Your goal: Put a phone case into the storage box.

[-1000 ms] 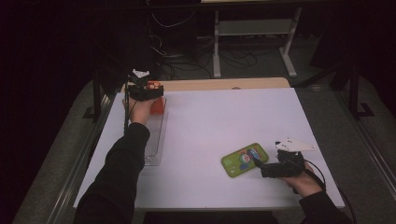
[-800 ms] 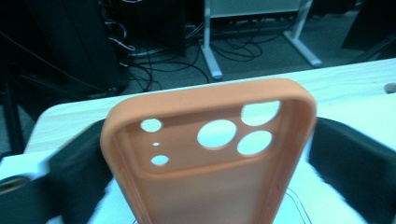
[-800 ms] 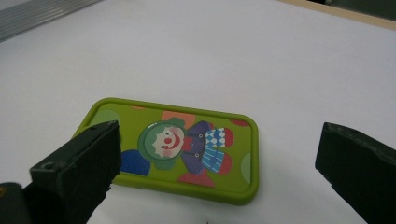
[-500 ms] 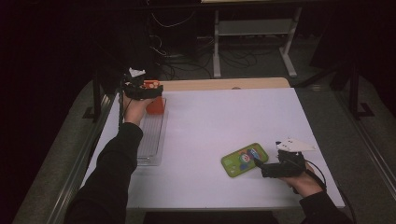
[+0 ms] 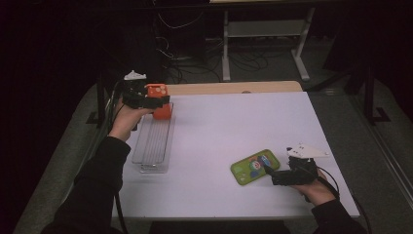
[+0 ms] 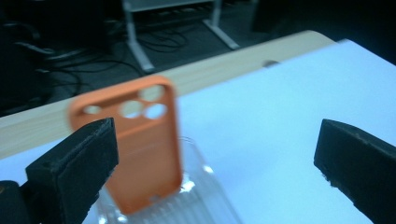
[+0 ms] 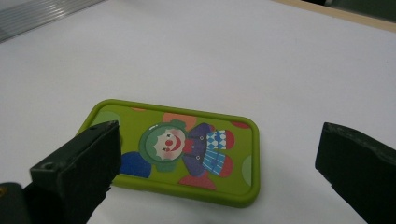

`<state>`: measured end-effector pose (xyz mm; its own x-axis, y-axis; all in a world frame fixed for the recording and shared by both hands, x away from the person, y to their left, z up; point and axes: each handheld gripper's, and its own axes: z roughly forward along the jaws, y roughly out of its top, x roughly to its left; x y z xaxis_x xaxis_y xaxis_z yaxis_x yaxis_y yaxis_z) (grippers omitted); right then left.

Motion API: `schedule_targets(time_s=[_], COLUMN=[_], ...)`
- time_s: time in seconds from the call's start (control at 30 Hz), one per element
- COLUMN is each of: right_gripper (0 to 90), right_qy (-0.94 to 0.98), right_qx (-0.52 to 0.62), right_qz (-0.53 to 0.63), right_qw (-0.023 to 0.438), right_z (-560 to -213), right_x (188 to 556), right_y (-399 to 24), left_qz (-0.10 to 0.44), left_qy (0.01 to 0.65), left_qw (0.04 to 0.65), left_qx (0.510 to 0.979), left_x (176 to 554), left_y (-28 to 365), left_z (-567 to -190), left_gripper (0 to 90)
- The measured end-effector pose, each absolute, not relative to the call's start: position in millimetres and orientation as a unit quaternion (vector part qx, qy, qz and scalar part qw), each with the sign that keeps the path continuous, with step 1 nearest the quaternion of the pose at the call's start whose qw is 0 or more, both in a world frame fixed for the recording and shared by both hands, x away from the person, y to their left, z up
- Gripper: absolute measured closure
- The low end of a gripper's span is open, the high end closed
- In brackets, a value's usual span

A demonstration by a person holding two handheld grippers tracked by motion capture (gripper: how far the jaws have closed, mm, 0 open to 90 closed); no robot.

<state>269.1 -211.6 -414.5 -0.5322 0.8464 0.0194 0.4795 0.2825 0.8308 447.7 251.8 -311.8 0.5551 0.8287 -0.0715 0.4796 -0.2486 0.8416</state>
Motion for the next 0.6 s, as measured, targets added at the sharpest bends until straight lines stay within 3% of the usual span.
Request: schedule_targets(time_s=[0.6], right_gripper=[0.0], right_qy=[0.772], right_qx=[0.427], right_qz=[0.415], right_qw=[0.221], right_z=[-415.9], right_x=[270.2], right_y=[-211.8], left_qz=[0.135], left_qy=[0.308], left_qw=[0.474], left_qx=[0.814], left_x=[381.7], left_y=[186.0], left_z=[-322.2], left_gripper=[0.0])
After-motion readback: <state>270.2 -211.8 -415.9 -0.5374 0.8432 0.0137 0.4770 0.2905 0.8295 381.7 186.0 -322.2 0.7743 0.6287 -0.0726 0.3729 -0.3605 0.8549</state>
